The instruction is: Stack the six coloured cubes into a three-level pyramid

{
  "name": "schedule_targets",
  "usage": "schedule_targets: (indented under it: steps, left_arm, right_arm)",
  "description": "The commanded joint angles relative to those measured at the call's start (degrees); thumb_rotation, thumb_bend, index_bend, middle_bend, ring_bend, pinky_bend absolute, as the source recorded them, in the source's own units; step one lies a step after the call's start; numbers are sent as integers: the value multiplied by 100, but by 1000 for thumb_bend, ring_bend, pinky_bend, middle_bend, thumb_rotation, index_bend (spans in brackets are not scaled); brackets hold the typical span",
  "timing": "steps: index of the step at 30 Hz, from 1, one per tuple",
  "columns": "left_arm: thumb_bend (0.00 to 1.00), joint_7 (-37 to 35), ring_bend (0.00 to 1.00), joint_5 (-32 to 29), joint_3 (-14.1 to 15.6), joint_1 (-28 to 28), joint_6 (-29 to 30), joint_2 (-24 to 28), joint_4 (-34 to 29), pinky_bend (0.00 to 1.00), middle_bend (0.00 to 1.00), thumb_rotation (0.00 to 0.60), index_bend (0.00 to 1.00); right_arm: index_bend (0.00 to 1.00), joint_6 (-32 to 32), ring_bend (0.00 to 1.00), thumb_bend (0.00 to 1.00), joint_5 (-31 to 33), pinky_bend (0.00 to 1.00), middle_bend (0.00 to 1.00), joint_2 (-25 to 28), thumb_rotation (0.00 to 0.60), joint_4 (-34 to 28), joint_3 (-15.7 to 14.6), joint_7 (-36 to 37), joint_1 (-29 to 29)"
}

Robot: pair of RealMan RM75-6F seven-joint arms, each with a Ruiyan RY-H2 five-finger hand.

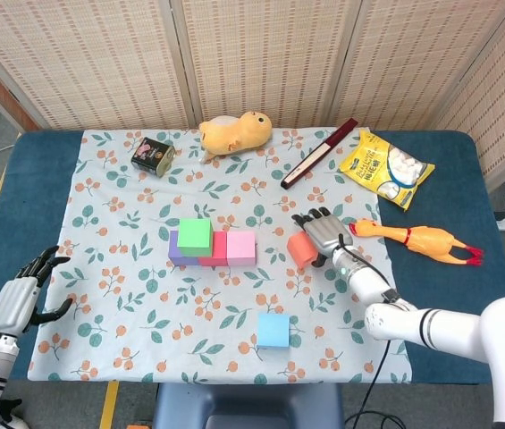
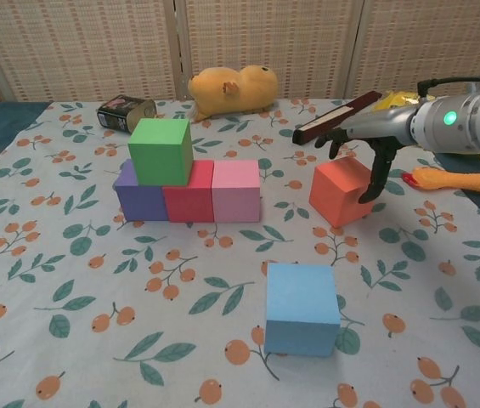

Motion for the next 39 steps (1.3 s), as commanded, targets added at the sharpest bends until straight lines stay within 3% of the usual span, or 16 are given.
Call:
schedule_targets:
  steps: [1, 9, 14, 23, 27, 31, 35, 39]
  left_arm:
    - [319, -42, 99, 7, -12, 22, -9, 13, -28, 178, 31, 600, 201]
    - [319, -39, 100, -6, -36, 71, -64, 29, -102, 178, 22, 600, 199]
    - [318, -161, 98, 10, -25, 111, -110, 79, -130, 178, 14, 600, 195]
    - [319, -246, 88, 24, -32, 168, -155, 125, -155, 178, 9, 600, 190]
    - [318, -291, 88, 54, -38, 188, -148, 132, -151, 178, 9, 600, 190]
    - [317, -315, 89, 63, -46, 210, -144, 128, -130, 178, 9, 600, 191]
    - [317, -268, 89, 71, -61, 234, -109, 124, -122, 178, 9, 600, 190]
    - [319, -55, 89, 68, -78, 258, -44, 93, -142, 178, 10, 600, 189]
  right_arm:
    - [0, -178, 0, 0, -985, 0, 103, 192, 600, 91, -14, 446, -241]
    - [62, -428, 0, 0, -2622, 0, 99, -102, 600, 903, 24, 1207, -408]
    - [91, -478, 0, 0, -3275, 0, 99, -263, 600, 1305, -7, 1710, -488]
    - [214, -115, 0, 0, -4569, 0, 141, -560, 600, 1978, -149, 2827, -590]
    - [312, -47, 10, 0, -4688, 0, 209, -653, 600, 2205, -124, 2988, -610]
    - [389, 93, 84, 0, -4580, 15, 276, -506, 600, 1976, 72, 3016, -647]
    - [410, 103, 166, 0, -4200, 91, 339, -76, 600, 1239, 401, 2805, -633]
    - [401, -44, 227, 0, -3342, 140, 385, 445, 600, 295, 758, 2177, -548]
